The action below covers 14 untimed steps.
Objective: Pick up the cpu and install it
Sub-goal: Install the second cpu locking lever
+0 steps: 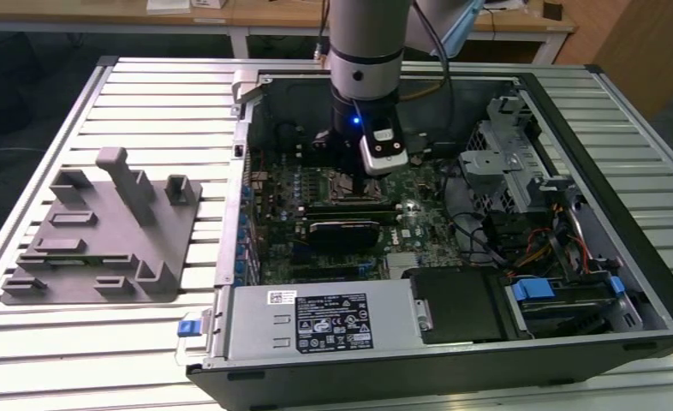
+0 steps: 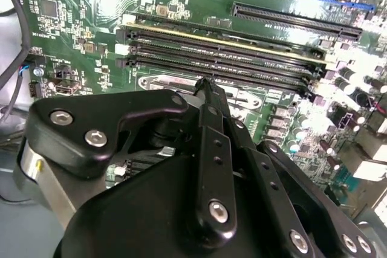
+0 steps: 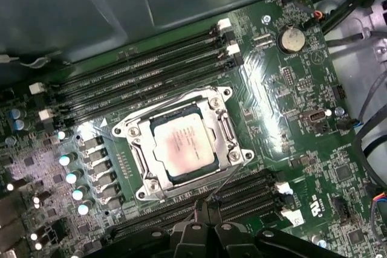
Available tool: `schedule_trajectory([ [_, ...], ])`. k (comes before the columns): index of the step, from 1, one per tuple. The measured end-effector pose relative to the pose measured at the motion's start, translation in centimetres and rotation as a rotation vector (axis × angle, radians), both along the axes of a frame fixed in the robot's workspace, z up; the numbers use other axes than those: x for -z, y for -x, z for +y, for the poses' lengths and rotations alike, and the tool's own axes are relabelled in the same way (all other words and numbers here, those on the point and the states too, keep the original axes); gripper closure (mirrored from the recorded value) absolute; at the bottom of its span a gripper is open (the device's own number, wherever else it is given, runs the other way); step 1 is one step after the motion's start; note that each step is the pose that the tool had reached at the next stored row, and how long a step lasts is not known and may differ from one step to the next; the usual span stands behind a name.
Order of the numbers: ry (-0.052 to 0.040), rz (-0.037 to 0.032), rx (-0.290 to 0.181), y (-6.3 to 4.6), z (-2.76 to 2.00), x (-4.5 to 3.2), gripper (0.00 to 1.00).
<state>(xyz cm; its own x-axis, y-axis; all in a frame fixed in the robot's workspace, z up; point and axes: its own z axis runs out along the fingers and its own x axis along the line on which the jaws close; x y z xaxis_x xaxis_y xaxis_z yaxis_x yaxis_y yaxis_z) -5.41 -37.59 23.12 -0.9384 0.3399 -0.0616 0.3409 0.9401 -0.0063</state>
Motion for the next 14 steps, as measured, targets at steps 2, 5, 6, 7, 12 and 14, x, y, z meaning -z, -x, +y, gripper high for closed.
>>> schedule_trajectory([
  [2,-0.0005,0.0001,-0.022,0.04,-0.01,0.09,0.89],
  [5,-0.0013,0.0001,-0.067,0.07,-0.01,0.27,0.89],
  [6,-0.0019,0.0001,-0.082,0.08,-0.01,0.33,0.89],
  [7,-0.0025,0.0001,-0.098,0.08,-0.01,0.4,0.89],
  [12,-0.0058,0.0,-0.166,0.22,-0.01,0.71,0.89],
  [14,-0.0096,-0.0002,-0.181,0.44,-0.01,0.87,0.89],
])
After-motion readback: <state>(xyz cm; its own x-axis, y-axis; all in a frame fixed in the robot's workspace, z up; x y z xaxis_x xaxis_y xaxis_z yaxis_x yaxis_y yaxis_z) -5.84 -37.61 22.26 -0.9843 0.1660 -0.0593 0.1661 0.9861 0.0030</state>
